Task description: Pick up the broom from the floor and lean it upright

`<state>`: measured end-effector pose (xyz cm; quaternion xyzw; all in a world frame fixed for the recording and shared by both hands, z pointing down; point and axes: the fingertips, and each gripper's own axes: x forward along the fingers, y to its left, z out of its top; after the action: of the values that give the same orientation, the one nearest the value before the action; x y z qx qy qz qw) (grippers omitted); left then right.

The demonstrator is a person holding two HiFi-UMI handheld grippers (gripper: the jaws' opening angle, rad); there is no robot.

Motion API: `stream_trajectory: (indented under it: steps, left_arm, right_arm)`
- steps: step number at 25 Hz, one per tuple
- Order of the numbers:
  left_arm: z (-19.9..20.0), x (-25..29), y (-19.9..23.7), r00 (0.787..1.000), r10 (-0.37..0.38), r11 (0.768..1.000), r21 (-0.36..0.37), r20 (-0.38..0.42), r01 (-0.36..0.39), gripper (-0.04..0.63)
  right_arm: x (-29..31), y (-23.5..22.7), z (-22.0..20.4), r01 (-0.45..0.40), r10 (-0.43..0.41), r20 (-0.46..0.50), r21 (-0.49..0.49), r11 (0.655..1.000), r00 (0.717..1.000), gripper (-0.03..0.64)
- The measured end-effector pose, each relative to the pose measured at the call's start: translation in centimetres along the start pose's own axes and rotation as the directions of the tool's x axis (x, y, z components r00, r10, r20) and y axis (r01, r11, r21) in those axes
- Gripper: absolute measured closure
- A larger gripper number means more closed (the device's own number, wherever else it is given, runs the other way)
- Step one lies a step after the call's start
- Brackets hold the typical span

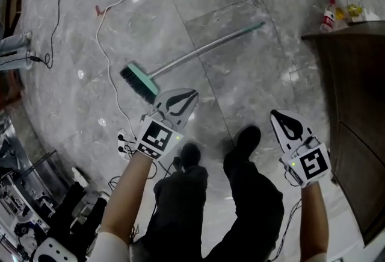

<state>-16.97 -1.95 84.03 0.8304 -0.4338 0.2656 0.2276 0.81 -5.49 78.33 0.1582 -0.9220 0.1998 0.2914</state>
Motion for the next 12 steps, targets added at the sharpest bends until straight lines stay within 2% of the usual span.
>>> stream_trajectory:
  steps: [7,12]
  left_arm:
    - [-6.5,6.2,4.3,1.000,0.006,1.000,0.018,-0.028,-0.006,0.581]
    - [-11.9,10.3,7.2,0.997,0.008,1.000,0.029,-0.079,-0.006,0.581]
  right_arm:
    - [4.7,-2.9,-4.7,-0.007,0.008,0.017,-0.036,0.999,1.000,0.617]
    - [8.1,-4.2,-9.0,-0.007,0.006,-0.022,-0.044,0.999,1.000,0.617]
